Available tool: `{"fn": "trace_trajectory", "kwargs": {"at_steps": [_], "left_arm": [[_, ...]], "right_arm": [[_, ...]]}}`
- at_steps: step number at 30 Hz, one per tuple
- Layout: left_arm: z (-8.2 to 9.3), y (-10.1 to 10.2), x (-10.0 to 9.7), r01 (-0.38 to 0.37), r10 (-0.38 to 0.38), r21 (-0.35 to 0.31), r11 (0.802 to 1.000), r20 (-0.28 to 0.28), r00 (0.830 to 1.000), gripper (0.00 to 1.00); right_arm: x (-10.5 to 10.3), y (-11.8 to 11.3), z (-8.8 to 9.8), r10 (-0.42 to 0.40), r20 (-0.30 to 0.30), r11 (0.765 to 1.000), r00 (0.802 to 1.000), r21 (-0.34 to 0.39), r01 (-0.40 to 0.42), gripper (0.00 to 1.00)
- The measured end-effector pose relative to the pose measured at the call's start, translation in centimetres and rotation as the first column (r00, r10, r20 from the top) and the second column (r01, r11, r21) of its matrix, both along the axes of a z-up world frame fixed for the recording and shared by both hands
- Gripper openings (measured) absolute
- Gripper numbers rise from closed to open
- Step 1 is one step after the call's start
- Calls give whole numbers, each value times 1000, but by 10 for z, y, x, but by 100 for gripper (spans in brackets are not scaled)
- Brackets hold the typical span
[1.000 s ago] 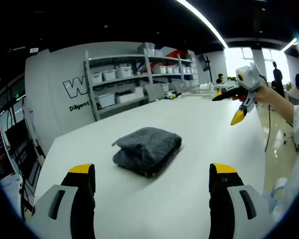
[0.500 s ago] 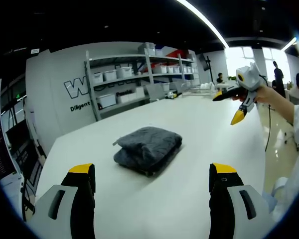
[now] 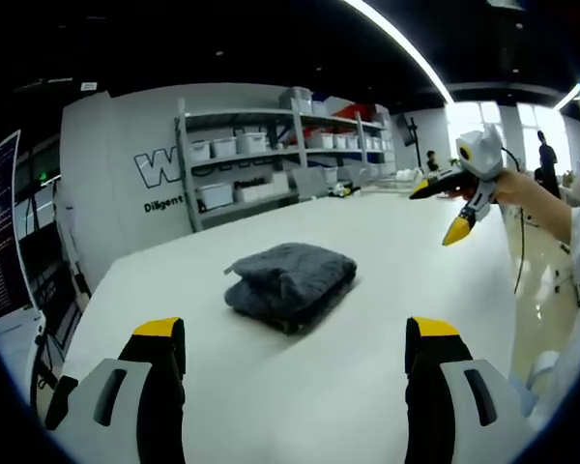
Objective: Open the folded towel by lifting each exposed corner and separating the folded layers until the towel lies flat within the target outline without major curled edges
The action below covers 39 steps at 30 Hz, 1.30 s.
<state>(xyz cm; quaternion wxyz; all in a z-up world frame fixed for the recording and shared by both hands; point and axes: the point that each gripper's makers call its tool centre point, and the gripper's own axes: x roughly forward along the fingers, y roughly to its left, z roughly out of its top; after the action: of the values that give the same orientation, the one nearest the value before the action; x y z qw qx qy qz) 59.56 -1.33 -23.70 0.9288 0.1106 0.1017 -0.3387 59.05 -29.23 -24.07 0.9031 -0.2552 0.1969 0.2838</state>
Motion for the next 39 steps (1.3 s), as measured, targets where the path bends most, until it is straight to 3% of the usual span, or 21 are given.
{"fn": "trace_trajectory", "kwargs": {"at_steps": [13,27,39], "left_arm": [[-12,12,-12,-105,104,5,994,86,991,92],[-29,20,-23,-171,174,-43,984,84,981,91],[-42,27,-35,-201,205,-53,978,68,976,91]], "right_arm": [[16,56,-1,91,18,996,996,-15,-91,79],[34,132,-19,209,2,977,978,-44,-208,75],[70,192,-33,261,-1,964,965,-49,-261,70]]}}
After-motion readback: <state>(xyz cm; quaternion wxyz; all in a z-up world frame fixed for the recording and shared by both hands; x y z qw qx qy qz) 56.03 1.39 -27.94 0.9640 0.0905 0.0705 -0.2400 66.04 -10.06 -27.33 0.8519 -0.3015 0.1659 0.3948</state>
